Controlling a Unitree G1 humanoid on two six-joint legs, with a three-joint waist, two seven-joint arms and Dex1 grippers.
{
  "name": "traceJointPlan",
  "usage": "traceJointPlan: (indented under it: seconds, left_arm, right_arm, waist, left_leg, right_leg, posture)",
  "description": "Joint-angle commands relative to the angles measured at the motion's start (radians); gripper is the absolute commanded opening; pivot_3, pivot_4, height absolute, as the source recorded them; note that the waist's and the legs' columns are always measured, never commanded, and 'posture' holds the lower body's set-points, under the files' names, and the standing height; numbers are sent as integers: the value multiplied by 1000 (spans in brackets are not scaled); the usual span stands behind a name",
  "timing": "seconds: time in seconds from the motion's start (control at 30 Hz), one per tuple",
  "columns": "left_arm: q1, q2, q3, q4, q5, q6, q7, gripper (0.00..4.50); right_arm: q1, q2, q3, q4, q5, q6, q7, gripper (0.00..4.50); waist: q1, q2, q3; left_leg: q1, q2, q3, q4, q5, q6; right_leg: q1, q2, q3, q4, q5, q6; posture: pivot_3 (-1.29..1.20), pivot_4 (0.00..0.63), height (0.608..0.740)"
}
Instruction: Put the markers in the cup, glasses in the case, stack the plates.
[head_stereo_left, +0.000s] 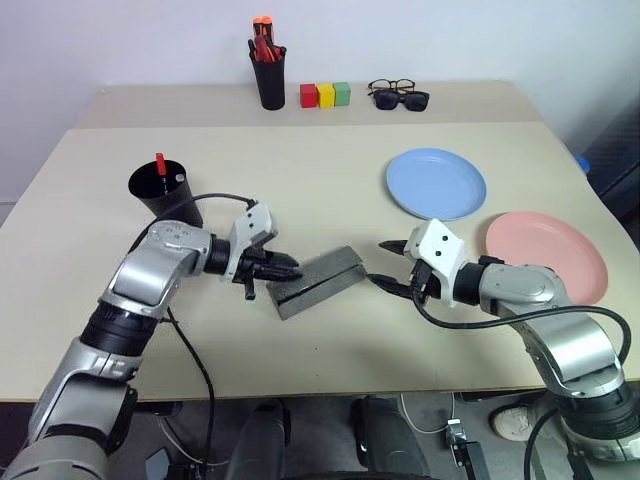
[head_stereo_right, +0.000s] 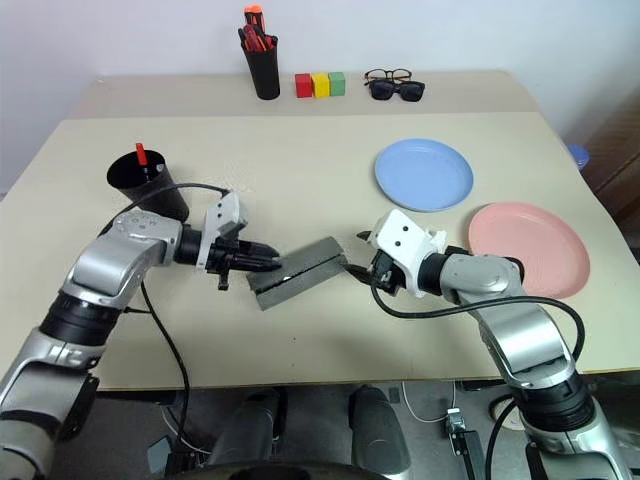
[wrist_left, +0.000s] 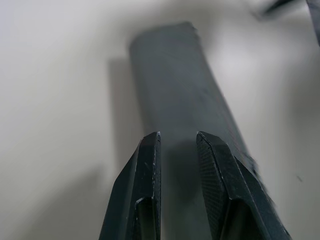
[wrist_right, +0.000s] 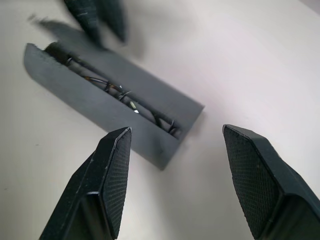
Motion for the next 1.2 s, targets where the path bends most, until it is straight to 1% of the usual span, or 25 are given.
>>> traceJointPlan:
  seconds: [0.03,0.13,0.23,0.37,0.4,0.47,0.5,0.53,0.6,0.63,0.67,0.77,0.83,0.93,1.03,1.13,1.2]
  left_arm:
    - [36,17,-36,-53,41,-51,15,1111]
    - [40,-40,39,-14,13,-98,85,1111]
    - [50,-93,120,0,-5,-170,164,1111]
    - [84,-128,203,-43,-52,-171,228,1111]
    - [106,-132,230,-80,-77,-162,242,1111]
    - [147,-136,275,-155,-118,-136,273,1015]
    - [162,-136,289,-184,-134,-119,287,1015]
    - [173,-136,295,-207,-145,-103,300,1015]
    - [199,-131,294,-244,-155,-79,323,1015]
    - [209,-129,291,-256,-156,-72,333,1015]
    - [221,-126,285,-264,-153,-74,339,1015]
    - [237,-124,274,-273,-149,-80,357,1015]
    - [229,-132,269,-267,-146,-97,367,1015]
    - [203,-140,253,-241,-140,-121,368,1015]
    - [176,-147,232,-189,-132,-143,351,1015]
    - [149,-154,215,-130,-130,-164,333,1015]
    - [122,-169,200,-88,-123,-185,325,1015]
  right_arm:
    - [-61,21,-48,45,-10,-28,-53,2921]
    - [-145,19,-23,190,-108,-44,-142,2921]
    - [-210,13,25,327,-195,-84,-186,2921]
    - [-302,40,85,560,-301,-171,-248,2921]
    - [-330,50,112,642,-331,-207,-256,2921]
    - [-385,75,142,784,-385,-268,-297,2387]
    - [-404,80,153,832,-407,-294,-310,2039]
    - [-415,83,156,862,-419,-312,-317,1626]
    - [-423,82,163,893,-439,-346,-316,473]
    - [-424,82,164,900,-446,-360,-314,85]
    - [-420,79,162,889,-452,-374,-312,12]
    - [-397,52,147,816,-476,-403,-314,12]
    - [-349,-5,114,688,-499,-369,-301,12]
    - [-223,-114,19,454,-492,-252,-242,12]
    - [-35,-213,-130,233,-458,-131,-163,12]
    - [143,-252,-264,81,-427,-29,-100,12]
    - [207,-251,-309,39,-404,8,-75,650]
  waist:
    - [2,0,0]
    - [3,1,-1]
    - [4,1,-1]
    - [0,1,-1]
    - [-4,1,-1]
    - [-6,1,0]
    - [-5,1,0]
    - [-3,1,0]
    - [1,1,0]
    - [2,1,0]
    - [3,1,0]
    - [2,1,0]
    - [3,2,0]
    - [20,2,0]
    - [31,2,0]
    - [32,1,0]
    - [24,2,-1]
  left_leg:
    - [0,0,0,0,0,0]
    - [1,0,0,0,0,0]
    - [1,0,0,0,0,0]
    - [0,0,1,-1,0,0]
    - [0,0,0,-1,0,0]
    - [1,0,1,-1,0,0]
    - [1,0,1,-1,0,0]
    - [1,0,1,-1,0,0]
    - [0,0,1,-1,0,0]
    - [0,0,1,-1,0,0]
    - [0,-1,1,-1,0,0]
    - [0,-1,1,0,0,0]
    - [0,-1,1,0,0,0]
    - [0,-1,1,-1,0,0]
    - [-1,-1,1,0,0,0]
    - [0,-1,1,0,0,1]
    - [1,-1,1,0,0,1]
  right_leg:
    - [0,0,0,0,0,0]
    - [1,0,0,0,0,0]
    - [1,0,0,-1,0,0]
    - [0,0,0,-1,0,0]
    - [-1,0,0,0,0,0]
    - [-1,0,1,0,0,0]
    - [-1,0,1,0,0,0]
    - [-1,0,1,0,0,0]
    - [-1,0,1,0,0,0]
    - [0,0,1,0,0,0]
    - [0,-1,1,-1,0,0]
    - [0,-1,1,-1,0,0]
    - [0,-1,1,0,0,0]
    - [0,-1,1,-1,0,0]
    - [0,-1,0,-2,0,0]
    - [1,-1,0,-2,0,0]
    - [2,-1,0,-2,0,0]
  posture:
    - [0,150,740]
    - [0,150,740]
    - [0,150,740]
    - [0,150,740]
    - [0,150,740]
    - [0,150,740]
    - [0,150,740]
    - [0,150,740]
    - [0,150,740]
    - [0,150,740]
    - [0,150,740]
    - [0,150,740]
    - [0,150,740]
    - [0,150,740]
    - [0,150,740]
    - [0,150,740]
    - [0,150,740]
